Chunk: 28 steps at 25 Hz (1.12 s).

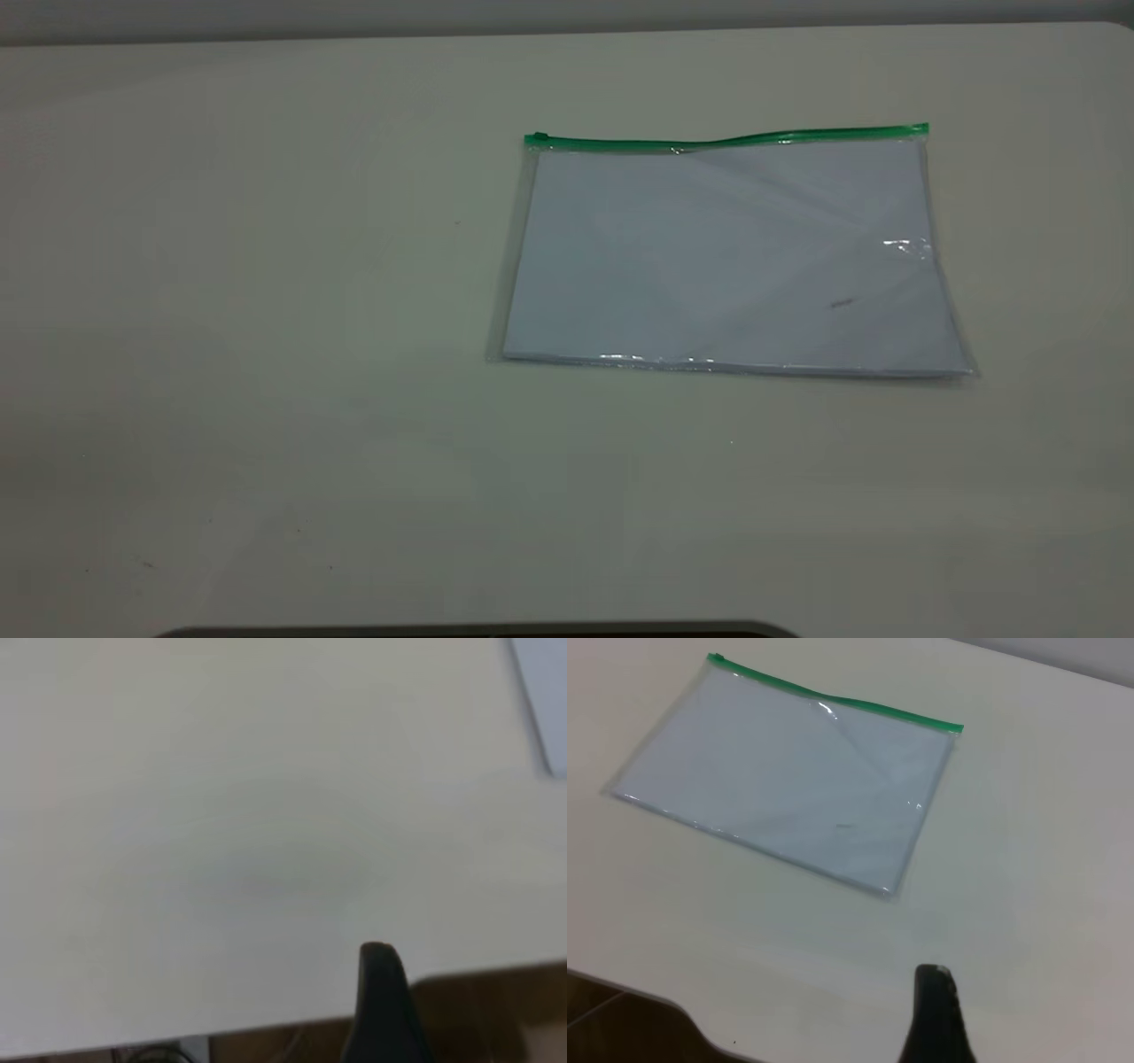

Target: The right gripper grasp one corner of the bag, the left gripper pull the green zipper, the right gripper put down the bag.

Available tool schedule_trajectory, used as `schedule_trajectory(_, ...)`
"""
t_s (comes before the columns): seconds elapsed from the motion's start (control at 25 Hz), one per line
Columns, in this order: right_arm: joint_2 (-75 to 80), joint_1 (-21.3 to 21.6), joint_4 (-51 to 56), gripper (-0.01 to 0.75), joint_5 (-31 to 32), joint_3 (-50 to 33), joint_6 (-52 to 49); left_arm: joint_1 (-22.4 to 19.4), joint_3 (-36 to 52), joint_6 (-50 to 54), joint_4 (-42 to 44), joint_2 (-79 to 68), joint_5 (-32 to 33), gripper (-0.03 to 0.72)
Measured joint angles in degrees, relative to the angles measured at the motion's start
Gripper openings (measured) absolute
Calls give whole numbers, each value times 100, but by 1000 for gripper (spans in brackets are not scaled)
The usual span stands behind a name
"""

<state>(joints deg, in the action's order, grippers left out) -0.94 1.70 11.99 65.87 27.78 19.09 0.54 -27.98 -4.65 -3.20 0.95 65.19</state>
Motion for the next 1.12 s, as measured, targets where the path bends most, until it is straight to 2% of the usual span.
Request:
schedule_trajectory(0.12, 0, 0, 0, 591, 0, 0, 0, -99, 0, 0, 0, 12, 0, 580)
schedule_trajectory(1.12, 0, 0, -147, 591, -1, 0, -116, -106, 0, 0, 0, 12, 0, 580)
